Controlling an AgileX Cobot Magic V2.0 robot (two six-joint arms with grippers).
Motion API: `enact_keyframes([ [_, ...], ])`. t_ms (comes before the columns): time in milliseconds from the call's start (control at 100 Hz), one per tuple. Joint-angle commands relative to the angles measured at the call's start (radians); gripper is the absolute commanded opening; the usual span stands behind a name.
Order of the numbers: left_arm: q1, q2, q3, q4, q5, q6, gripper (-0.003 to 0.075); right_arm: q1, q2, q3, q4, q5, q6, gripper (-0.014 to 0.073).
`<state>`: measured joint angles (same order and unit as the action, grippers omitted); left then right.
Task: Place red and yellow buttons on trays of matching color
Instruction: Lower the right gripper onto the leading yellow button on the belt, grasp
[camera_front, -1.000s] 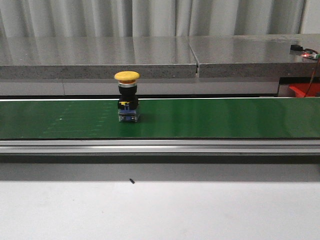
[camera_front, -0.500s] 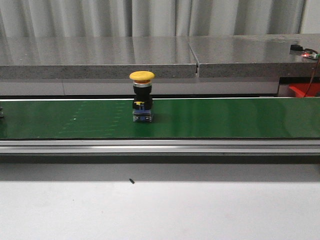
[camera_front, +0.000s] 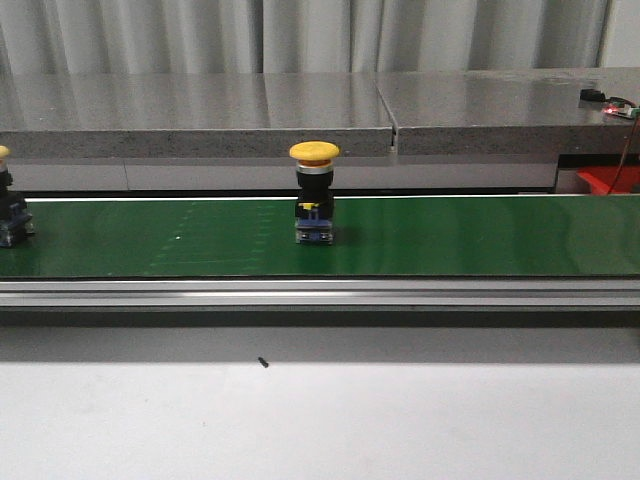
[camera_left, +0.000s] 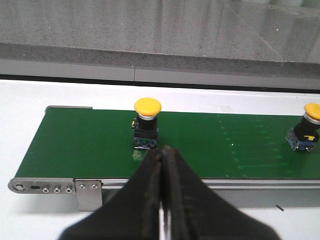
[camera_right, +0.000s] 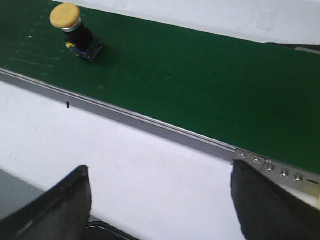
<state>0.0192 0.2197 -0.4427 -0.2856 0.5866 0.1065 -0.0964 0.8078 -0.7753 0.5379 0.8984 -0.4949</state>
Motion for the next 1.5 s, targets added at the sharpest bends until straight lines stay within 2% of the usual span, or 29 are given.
enact_keyframes([
  [0, -0.009, 0.008, -0.026, -0.02, -0.075, -0.01, -0.002, 0.005, 0.044, -0.049, 0.062, -0.037, -0.038, 0.0582],
  [110, -0.009, 0.008, -0.026, -0.02, -0.075, -0.01, -0.002, 0.039, 0.125, -0.089, 0.062, -0.058, -0.038, 0.0582],
  [260, -0.009, 0.008, -0.026, -0.02, -0.075, -0.01, -0.002, 0.147, 0.255, -0.165, 0.054, -0.111, -0.038, 0.0582],
  [560, -0.009, 0.008, -0.026, -0.02, -0.075, -0.01, -0.002, 0.33, 0.542, -0.308, -0.058, -0.211, -0.037, 0.0582],
  [980, -0.009, 0.008, -0.026, -0.02, -0.075, -0.01, -0.002, 0.416, 0.793, -0.505, -0.089, -0.213, -0.037, 0.0582],
  [1260, -0.009, 0.008, -0.026, -0.02, -0.075, -0.01, -0.002, 0.423, 0.889, -0.583, -0.113, -0.237, -0.036, 0.0579],
  [1350, -0.009, 0.008, -0.026, -0.02, -0.075, -0.01, -0.002, 0.423, 0.908, -0.593, -0.121, -0.234, -0.026, 0.0501],
  [1490, -0.009, 0.008, -0.026, -0.02, -0.075, -0.01, -0.002, 0.423, 0.915, -0.593, -0.123, -0.224, -0.021, 0.0262],
])
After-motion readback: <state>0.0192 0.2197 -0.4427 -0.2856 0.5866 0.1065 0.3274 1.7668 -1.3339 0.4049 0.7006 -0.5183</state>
